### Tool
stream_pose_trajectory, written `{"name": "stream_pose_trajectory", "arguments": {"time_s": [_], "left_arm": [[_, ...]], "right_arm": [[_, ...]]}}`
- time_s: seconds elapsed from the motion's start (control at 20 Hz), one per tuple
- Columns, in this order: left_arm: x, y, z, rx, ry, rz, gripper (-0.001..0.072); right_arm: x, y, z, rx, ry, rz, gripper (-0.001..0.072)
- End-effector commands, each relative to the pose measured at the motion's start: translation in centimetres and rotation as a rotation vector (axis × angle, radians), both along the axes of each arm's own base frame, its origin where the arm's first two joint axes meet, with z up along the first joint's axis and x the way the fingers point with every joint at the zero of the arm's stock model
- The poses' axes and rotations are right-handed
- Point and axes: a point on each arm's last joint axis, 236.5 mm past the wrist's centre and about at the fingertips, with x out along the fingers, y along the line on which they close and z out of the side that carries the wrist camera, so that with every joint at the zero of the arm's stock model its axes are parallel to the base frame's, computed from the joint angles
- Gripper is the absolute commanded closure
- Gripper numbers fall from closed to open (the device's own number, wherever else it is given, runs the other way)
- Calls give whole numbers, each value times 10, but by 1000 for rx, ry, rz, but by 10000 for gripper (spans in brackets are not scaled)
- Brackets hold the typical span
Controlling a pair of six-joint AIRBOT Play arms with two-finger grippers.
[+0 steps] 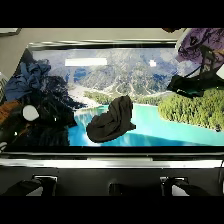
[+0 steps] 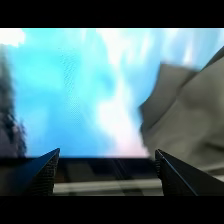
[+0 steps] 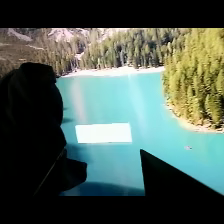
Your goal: Fold the clothes and pants, and hang the long-sleeved shirts on hangers.
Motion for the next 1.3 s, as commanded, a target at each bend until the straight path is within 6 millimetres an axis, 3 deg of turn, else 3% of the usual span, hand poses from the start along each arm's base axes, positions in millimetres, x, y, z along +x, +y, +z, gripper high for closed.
{"name": "stream_pose_trajectory", "arguments": {"time_s": [0.0,0.15,0.5,0.6,0.65,0.7,0.8,1.05,1.25], "left_arm": [[-24,-25,-33,-186,14,41,-6],[-30,-35,-52,-230,30,59,-6],[-13,-85,-68,-378,37,73,-2],[-12,-87,-74,-372,49,79,234],[-12,-87,-76,-372,53,82,423],[-12,-87,-76,-372,54,83,665],[-13,-88,-75,-377,55,82,689],[-15,-90,-72,-384,63,78,689],[-20,-92,-71,-395,81,65,689]], "right_arm": [[15,13,-20,181,46,21,171],[17,23,-30,182,65,43,172],[17,24,-30,183,67,45,174],[16,24,-30,184,72,45,174],[17,24,-30,189,75,34,173],[19,23,-33,191,76,25,173],[27,23,-49,209,102,7,170],[60,69,-107,492,185,42,176],[79,81,-149,585,205,26,177]]}}
